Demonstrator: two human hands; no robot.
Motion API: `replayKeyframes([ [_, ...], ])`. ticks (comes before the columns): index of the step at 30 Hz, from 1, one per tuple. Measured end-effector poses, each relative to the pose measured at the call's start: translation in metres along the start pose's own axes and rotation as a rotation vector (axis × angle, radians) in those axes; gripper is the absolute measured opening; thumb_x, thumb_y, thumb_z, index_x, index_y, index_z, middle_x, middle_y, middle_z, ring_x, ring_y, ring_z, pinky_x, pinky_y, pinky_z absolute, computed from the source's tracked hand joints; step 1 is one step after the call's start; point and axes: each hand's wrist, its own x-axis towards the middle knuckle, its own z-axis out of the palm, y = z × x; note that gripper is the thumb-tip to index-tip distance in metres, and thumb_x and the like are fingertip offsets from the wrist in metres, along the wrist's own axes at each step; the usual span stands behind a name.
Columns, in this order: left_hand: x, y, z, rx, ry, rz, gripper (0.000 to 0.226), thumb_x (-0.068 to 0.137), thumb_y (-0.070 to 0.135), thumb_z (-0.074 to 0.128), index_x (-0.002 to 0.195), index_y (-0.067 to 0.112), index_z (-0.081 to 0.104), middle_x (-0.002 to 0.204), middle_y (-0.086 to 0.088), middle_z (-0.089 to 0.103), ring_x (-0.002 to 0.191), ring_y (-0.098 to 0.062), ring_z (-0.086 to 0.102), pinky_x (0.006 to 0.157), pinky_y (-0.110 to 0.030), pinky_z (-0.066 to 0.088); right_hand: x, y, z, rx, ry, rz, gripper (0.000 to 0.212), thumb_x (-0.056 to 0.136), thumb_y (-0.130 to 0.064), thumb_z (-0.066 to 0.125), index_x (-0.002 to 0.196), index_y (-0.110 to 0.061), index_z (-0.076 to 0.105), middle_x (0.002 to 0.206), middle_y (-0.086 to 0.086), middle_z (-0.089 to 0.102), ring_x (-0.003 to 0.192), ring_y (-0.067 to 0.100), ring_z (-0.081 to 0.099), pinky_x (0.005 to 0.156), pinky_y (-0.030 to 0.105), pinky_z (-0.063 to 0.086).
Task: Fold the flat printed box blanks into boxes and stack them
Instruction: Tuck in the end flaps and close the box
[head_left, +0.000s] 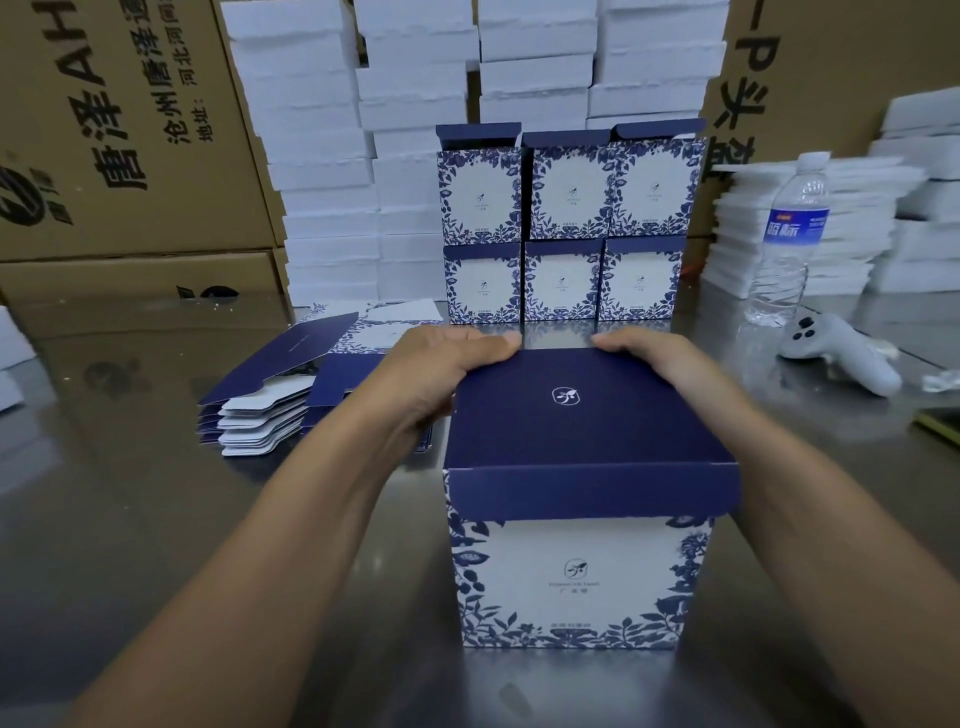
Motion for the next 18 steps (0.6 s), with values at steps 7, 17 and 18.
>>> replayKeyframes([
  [7, -0.003, -0.016, -0.007, -0.064, 0.097, 0.122, 0.018, 0.09, 0.026, 0.061, 0.075, 0.015, 0.066, 0.062, 0.005, 0.069, 0.053, -0.006, 0.064, 0.047, -0.009, 0.045, 0.0, 0.001, -0.002, 0.004, -0.03, 0.003, 0.013, 0.089, -0.02, 0.059, 0.079, -0.013, 0.063, 0.045, -0.001, 0.062, 0.033, 0.01, 0.056, 0.032, 0.012, 0.037],
  [17, -0.001, -0.024, -0.004, -0.145, 0.12, 0.235, 0.043, 0.092, 0.018, 0.059, 0.05, 0.016, 0.049, 0.047, 0.009, 0.053, 0.04, -0.001, 0.05, 0.044, -0.01, 0.04, 0.0, 0.004, -0.007, -0.071, 0.051, -0.046, 0.016, 0.085, -0.032, 0.062, 0.084, -0.016, 0.067, 0.053, -0.004, 0.065, 0.04, 0.007, 0.059, 0.036, 0.011, 0.039],
  [18, -0.003, -0.026, -0.002, -0.174, 0.13, 0.241, 0.035, 0.092, 0.02, 0.059, 0.058, 0.012, 0.053, 0.053, 0.006, 0.056, 0.044, -0.004, 0.052, 0.047, -0.012, 0.042, -0.002, 0.004, -0.007, -0.093, 0.065, -0.05, 0.017, 0.084, -0.034, 0.064, 0.083, -0.017, 0.068, 0.052, -0.004, 0.065, 0.038, 0.007, 0.059, 0.035, 0.01, 0.037],
])
